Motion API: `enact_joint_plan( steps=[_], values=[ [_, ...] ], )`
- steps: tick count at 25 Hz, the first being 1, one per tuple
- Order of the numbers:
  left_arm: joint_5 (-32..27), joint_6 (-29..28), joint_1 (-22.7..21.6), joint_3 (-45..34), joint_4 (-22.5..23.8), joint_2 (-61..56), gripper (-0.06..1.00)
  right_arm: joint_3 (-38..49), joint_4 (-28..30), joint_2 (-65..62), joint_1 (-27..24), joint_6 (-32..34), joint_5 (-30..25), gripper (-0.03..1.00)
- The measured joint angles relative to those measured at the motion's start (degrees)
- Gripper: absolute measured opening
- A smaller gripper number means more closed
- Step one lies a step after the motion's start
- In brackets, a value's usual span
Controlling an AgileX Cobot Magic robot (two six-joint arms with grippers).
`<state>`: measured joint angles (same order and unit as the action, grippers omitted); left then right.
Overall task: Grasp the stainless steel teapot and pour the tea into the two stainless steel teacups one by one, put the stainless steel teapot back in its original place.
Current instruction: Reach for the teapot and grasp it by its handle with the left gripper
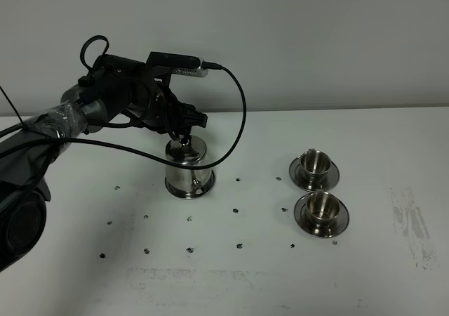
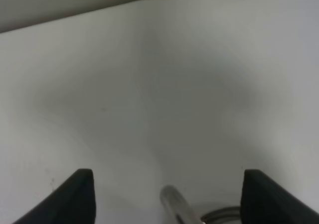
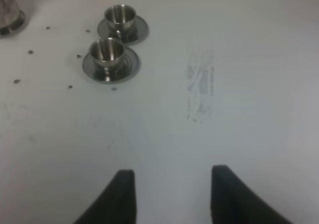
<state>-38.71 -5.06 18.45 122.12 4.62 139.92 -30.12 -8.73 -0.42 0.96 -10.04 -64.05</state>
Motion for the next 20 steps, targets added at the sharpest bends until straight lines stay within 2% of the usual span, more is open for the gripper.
enact_joint_plan(
  steps=[12, 20],
  values=[
    [-0.6, 3.9, -0.1, 0.0, 1.1, 0.0, 0.62, 0.0, 0.0, 0.0, 0.0, -0.1, 0.0, 0.34],
    [-4.0, 6.7, -0.6, 0.0, 1.8, -0.8, 0.61, 0.0, 0.0, 0.0, 0.0, 0.0, 0.0, 0.34]
  ],
)
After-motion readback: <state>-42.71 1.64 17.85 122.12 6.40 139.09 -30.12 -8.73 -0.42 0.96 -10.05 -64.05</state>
